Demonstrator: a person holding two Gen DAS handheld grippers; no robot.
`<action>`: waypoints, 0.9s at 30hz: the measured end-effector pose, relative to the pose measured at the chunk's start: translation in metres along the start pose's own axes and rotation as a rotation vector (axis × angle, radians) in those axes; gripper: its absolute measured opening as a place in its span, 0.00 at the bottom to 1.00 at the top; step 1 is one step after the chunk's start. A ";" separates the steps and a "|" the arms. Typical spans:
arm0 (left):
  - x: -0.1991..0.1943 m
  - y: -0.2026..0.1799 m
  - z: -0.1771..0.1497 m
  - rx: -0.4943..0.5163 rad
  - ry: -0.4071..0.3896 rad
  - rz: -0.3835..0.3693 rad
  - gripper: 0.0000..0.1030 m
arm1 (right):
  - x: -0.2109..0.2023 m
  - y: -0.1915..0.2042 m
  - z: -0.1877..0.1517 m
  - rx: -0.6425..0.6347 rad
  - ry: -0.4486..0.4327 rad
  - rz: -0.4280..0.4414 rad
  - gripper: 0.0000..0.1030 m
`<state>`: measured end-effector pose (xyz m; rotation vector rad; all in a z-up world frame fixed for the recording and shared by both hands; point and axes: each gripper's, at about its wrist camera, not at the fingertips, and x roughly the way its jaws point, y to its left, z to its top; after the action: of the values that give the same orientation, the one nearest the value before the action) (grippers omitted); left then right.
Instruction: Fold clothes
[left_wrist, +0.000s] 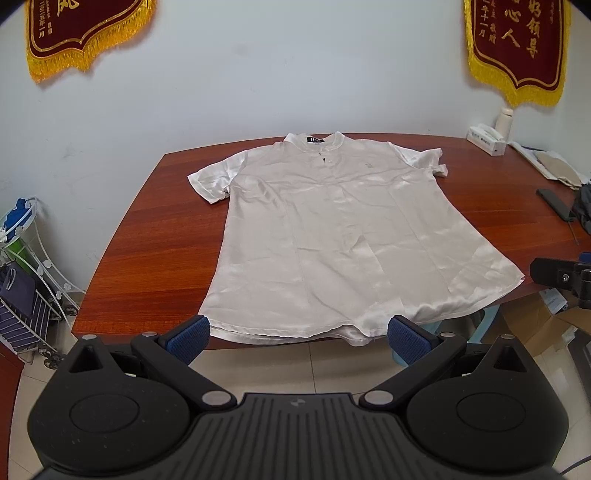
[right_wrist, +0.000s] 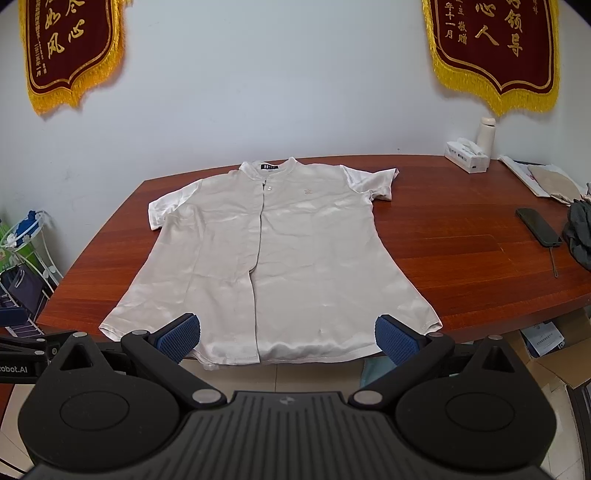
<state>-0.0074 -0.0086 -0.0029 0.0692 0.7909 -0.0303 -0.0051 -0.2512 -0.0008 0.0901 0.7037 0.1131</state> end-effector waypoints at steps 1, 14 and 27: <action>0.000 0.000 0.000 0.000 0.000 0.000 1.00 | 0.000 -0.001 0.000 0.000 0.000 0.000 1.00; 0.003 -0.004 0.002 0.004 0.008 -0.001 1.00 | 0.003 -0.008 0.004 0.000 0.007 0.005 1.00; 0.006 -0.010 0.001 0.016 0.015 -0.010 1.00 | 0.005 -0.015 0.006 0.007 0.009 -0.006 1.00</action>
<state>-0.0027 -0.0185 -0.0071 0.0806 0.8065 -0.0460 0.0038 -0.2657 -0.0015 0.0938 0.7138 0.1059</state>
